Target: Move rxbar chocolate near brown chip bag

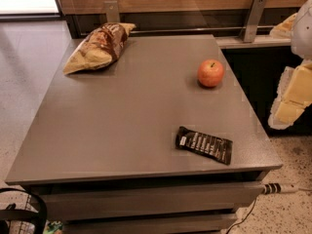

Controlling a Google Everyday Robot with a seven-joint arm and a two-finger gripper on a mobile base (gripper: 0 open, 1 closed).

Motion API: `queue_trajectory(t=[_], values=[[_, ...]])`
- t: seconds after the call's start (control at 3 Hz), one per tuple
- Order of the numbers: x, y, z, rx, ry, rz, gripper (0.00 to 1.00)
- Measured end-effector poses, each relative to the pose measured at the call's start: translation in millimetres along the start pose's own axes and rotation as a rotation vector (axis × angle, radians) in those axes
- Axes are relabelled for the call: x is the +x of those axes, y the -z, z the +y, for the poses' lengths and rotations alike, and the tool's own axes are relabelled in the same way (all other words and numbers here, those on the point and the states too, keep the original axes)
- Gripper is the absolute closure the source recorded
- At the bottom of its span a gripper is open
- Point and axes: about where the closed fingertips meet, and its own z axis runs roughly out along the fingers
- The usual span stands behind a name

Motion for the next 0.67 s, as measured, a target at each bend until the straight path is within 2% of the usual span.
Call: queue_trajectory(t=[0.33, 0.67], values=[[0.8, -1.6, 0.9, -0.003, -0.007, -0.009, 0.00], [7.5, -14.0, 8.0, -0.029, -0.062, -0.083, 0.00]])
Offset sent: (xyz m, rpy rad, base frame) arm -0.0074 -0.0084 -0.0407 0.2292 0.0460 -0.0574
